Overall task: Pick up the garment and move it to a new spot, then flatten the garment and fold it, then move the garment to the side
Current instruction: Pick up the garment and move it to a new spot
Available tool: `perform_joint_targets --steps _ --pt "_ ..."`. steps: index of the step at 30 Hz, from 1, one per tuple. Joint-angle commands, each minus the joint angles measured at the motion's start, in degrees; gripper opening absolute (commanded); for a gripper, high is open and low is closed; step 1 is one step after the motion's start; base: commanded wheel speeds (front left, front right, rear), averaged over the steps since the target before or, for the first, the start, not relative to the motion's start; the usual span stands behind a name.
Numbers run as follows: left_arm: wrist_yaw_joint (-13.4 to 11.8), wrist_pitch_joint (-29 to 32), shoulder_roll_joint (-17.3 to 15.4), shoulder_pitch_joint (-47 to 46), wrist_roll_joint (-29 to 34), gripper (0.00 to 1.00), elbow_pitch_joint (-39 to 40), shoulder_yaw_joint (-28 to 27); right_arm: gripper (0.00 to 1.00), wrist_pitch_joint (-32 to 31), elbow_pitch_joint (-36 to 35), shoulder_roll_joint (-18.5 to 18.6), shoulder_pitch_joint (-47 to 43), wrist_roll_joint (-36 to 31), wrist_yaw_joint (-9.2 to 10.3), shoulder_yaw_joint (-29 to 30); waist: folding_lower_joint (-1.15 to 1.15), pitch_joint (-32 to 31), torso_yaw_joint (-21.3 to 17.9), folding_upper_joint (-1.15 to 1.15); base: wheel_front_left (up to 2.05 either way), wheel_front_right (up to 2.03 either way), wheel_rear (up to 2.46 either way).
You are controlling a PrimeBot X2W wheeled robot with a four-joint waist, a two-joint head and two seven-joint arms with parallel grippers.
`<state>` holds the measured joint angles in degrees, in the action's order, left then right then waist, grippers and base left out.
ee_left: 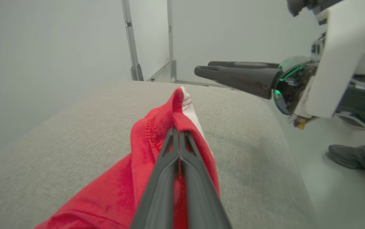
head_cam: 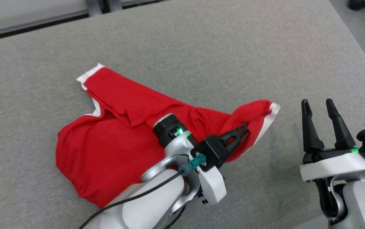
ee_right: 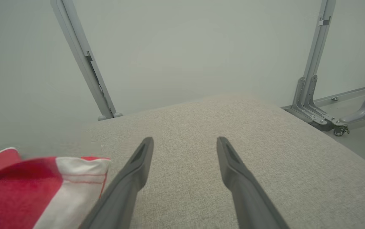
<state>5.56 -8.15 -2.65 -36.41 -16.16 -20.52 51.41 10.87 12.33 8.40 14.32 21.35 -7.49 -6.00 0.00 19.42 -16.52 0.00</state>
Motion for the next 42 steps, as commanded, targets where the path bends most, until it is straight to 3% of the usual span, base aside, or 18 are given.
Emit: perform_joint_targets --steps 1,4,5,6,9,14,21,28,35,42 --pt "0.43 0.38 -0.39 -1.38 -0.65 0.00 -1.65 1.77 1.00 0.85 0.60 0.02 0.97 0.51 0.00 -0.10 0.00 2.59 -2.32 0.00 0.00 0.00 0.00" --pt "1.01 1.94 -0.33 -2.50 -2.16 0.00 -4.54 5.47 1.00 1.48 1.56 0.17 1.50 0.82 0.00 -0.06 0.00 2.86 -1.87 0.00 0.00 0.00 0.00" --pt "1.15 2.04 -0.36 -2.50 -3.14 0.24 -5.06 6.02 1.00 1.60 1.84 0.26 1.70 0.84 0.00 -0.08 0.00 2.80 -1.55 0.00 0.00 0.00 0.00" --pt "1.06 1.45 -0.39 -2.80 -3.36 1.00 -5.31 6.45 1.00 1.82 2.12 0.37 1.88 0.78 0.00 -0.17 0.00 2.62 -1.19 0.00 0.00 0.00 0.00" --pt "0.09 -0.52 -0.34 -2.75 -4.73 1.00 -5.26 6.97 1.00 2.04 2.62 1.11 2.00 -0.10 0.00 -0.06 0.00 1.58 0.27 0.00 0.00 0.00 0.00" --pt "-3.97 -5.12 -0.33 -1.66 -6.74 1.00 -4.12 3.84 1.00 1.73 2.50 1.75 1.02 -1.30 0.00 0.79 0.00 -1.27 3.38 0.00 0.00 0.00 0.00" --pt "-8.92 -7.00 -3.12 1.58 -9.09 1.00 -1.35 -4.99 1.00 0.08 1.16 2.50 -0.84 -2.62 0.00 1.96 0.00 -4.69 7.42 0.00 0.00 0.00 0.00" --pt "-13.52 -7.00 -8.60 8.96 -9.83 1.00 5.36 -19.82 1.00 -2.38 -1.45 3.06 -3.07 -4.01 0.00 2.79 0.00 -7.26 11.58 0.00 0.00 0.00 0.00" --pt "-13.77 -7.03 -12.36 17.71 -9.89 1.00 6.51 -31.23 1.00 -4.56 -3.76 3.08 -5.62 -5.10 0.00 3.32 0.00 -9.51 15.30 0.00 0.00 0.00 0.00" --pt "-11.64 -7.03 -14.00 23.65 -10.21 1.00 6.15 -35.27 1.00 -6.81 -5.61 3.16 -8.40 -6.00 0.00 3.75 0.00 -12.33 17.36 0.00 0.00 0.00 0.00"
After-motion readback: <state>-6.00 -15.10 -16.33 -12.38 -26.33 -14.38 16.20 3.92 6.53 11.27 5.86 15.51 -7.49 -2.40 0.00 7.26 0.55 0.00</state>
